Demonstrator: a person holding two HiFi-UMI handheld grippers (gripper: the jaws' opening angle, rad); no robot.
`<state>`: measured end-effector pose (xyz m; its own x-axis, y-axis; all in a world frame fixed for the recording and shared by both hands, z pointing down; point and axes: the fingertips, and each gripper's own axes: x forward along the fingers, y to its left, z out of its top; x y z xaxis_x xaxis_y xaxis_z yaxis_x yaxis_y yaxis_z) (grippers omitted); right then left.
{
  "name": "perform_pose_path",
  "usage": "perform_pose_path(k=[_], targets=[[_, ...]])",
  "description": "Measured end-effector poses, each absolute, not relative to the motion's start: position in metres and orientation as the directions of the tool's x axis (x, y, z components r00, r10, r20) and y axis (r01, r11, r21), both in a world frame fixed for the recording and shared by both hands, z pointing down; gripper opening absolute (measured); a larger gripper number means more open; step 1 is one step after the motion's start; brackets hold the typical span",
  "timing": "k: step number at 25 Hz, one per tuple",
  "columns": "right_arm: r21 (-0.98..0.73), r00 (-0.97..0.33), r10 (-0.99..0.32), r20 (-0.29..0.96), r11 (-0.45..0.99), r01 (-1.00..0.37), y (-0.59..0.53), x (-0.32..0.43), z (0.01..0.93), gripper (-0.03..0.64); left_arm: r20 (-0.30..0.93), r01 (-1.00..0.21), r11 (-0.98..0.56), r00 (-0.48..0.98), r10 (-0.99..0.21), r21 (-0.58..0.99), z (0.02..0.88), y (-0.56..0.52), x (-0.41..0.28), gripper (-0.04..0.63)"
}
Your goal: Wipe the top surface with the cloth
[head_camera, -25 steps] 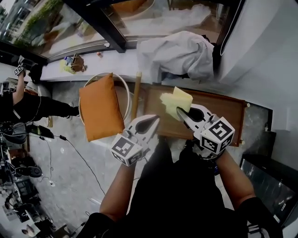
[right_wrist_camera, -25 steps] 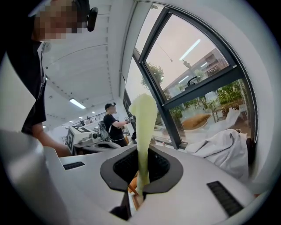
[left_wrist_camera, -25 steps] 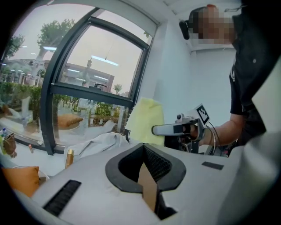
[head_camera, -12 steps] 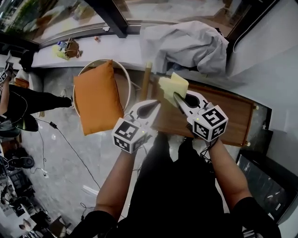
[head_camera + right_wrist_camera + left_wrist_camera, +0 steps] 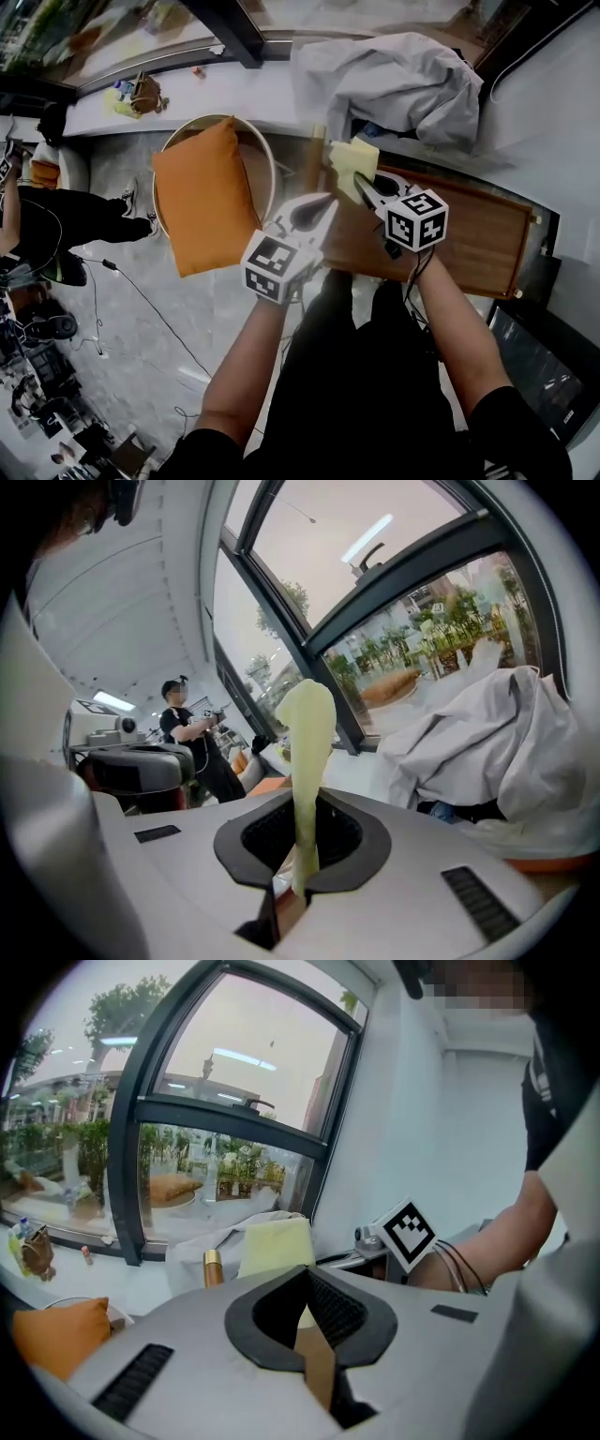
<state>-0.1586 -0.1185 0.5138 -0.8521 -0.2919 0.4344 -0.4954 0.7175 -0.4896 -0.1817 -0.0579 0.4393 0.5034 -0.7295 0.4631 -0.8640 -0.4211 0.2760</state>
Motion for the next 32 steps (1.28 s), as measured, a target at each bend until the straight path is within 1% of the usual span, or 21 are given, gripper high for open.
perform_pose_path(k=[4,8,13,16,21,32], targets=[[-0.528,-0.832,-0.28,0.479,0.665,-0.528,-0.125,-0.168,0.545,0.032,0.458,-0.856,-0.43,0.518,-0.723,0.288,0.442,-0.063,-0.181,0.011],[-0.526,-0.787,-0.251,0.564,0.625,-0.577,-0.128,-0.177,0.584,0.032,0.447,-0.843,-0.442,0.537,-0.716,0.305,0.443,-0.07,-0.178,0.011],[-0.565,-0.756,-0.175,0.631,0.564,-0.602,-0.114,-0.185,0.628,0.032,0.448,-0.83,-0.459,0.557,-0.699,0.316,0.444,-0.07,-0.17,0.012],[-0.559,-0.727,-0.159,0.668,0.537,-0.631,-0.112,-0.184,0.646,0.032,0.459,-0.824,-0.466,0.567,-0.685,0.322,0.446,-0.066,-0.165,0.011],[-0.49,-0.648,-0.184,0.739,0.515,-0.704,-0.121,-0.17,0.658,0.032,0.47,-0.809,-0.48,0.587,-0.659,0.338,0.448,-0.059,-0.157,0.011],[-0.438,-0.581,-0.233,0.78,0.459,-0.773,-0.133,-0.121,0.66,0.032,0.482,-0.773,-0.511,0.634,-0.605,0.375,0.457,-0.053,-0.124,0.012]])
